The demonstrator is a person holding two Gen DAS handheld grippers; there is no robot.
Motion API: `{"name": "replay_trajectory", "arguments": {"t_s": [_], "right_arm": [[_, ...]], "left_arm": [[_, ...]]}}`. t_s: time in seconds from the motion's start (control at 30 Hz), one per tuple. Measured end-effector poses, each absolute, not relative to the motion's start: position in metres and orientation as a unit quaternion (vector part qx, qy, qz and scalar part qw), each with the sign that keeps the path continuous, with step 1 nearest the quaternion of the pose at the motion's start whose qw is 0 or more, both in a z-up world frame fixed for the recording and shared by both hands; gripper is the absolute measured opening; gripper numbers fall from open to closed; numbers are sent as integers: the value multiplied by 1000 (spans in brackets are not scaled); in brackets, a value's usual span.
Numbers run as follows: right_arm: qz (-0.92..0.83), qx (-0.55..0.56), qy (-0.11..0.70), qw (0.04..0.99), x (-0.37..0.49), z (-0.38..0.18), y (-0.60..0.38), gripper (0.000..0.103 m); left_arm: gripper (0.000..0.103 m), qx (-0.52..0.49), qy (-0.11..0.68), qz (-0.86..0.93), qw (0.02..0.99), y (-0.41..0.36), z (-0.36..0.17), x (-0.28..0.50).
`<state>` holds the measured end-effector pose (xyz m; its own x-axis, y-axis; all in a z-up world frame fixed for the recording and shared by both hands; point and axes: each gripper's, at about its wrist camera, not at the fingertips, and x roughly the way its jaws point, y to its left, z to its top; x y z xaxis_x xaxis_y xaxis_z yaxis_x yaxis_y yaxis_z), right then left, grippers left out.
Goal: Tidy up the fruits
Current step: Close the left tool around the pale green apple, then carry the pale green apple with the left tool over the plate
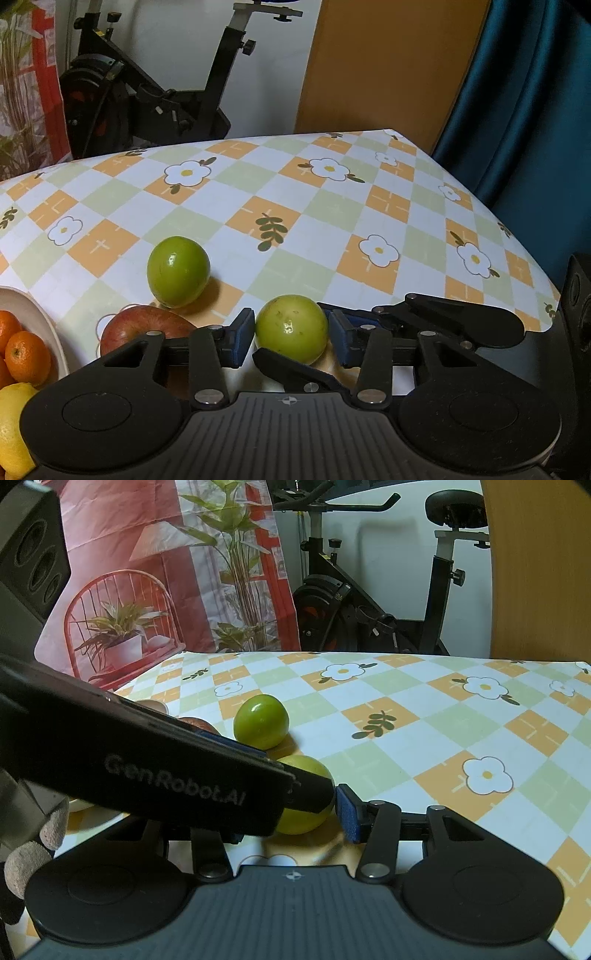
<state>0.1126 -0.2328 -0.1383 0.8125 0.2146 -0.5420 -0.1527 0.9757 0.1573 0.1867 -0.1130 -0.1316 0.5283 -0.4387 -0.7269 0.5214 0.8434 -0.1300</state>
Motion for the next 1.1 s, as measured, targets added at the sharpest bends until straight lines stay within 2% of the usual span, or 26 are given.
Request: {"name": "replay_trajectory", "arguments": {"t_s": [0.63,1.1], "right_arm": [[104,69,271,955,93,-118,-229,50],[150,24,258,954,109,-66,-179,50]], "left_arm": [[46,21,376,-284,882,-92,-106,163],[46,-39,344,-253,903,-16,-56,160]]}}
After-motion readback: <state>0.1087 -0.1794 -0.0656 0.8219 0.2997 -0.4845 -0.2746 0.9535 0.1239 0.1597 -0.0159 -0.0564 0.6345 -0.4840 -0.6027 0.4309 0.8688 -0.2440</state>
